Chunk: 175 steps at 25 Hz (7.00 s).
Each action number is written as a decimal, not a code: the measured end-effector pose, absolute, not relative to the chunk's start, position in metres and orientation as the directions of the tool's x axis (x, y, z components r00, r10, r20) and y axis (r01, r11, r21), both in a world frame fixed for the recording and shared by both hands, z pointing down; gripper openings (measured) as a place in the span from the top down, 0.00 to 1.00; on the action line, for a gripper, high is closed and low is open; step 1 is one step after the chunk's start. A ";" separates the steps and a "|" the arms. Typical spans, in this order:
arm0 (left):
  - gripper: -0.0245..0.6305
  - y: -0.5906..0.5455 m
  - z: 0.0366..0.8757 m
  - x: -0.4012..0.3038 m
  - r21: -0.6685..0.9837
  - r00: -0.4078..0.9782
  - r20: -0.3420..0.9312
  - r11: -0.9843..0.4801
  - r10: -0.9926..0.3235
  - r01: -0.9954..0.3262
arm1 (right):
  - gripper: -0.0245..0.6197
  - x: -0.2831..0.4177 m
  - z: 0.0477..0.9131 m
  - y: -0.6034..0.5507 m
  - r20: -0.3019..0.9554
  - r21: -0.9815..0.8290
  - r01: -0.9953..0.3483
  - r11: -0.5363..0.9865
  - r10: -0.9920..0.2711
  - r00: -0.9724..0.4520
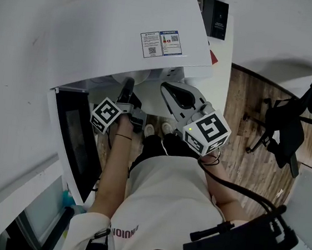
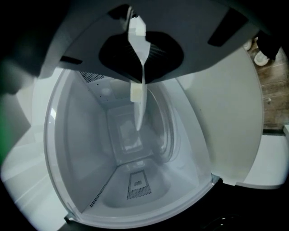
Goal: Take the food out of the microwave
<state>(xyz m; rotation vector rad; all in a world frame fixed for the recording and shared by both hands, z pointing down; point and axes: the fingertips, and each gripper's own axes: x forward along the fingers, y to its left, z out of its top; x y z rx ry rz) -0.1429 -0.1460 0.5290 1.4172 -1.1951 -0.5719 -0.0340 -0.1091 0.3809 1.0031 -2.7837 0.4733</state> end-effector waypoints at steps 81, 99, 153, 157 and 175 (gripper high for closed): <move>0.93 -0.058 0.500 -0.138 0.971 0.349 0.175 0.103 -0.920 -0.215 | 0.93 -0.041 0.374 -0.075 0.194 -0.225 -0.580 0.783 -0.547 -0.814; 0.93 -0.036 0.486 -0.125 0.982 0.382 0.139 0.076 -0.914 -0.175 | 0.93 -0.042 0.375 -0.069 0.188 -0.232 -0.578 0.783 -0.547 -0.816; 0.93 -0.010 0.442 -0.093 0.997 0.477 0.057 0.025 -0.877 -0.074 | 0.93 -0.023 0.377 -0.081 0.199 -0.232 -0.632 0.740 -0.599 -0.775; 0.93 -0.011 0.441 -0.093 0.997 0.478 0.053 0.020 -0.876 -0.074 | 0.93 -0.021 0.377 -0.083 0.197 -0.235 -0.636 0.735 -0.604 -0.772; 0.93 -0.013 0.440 -0.094 0.997 0.475 0.053 0.022 -0.878 -0.070 | 0.93 -0.019 0.376 -0.088 0.192 -0.242 -0.641 0.728 -0.612 -0.767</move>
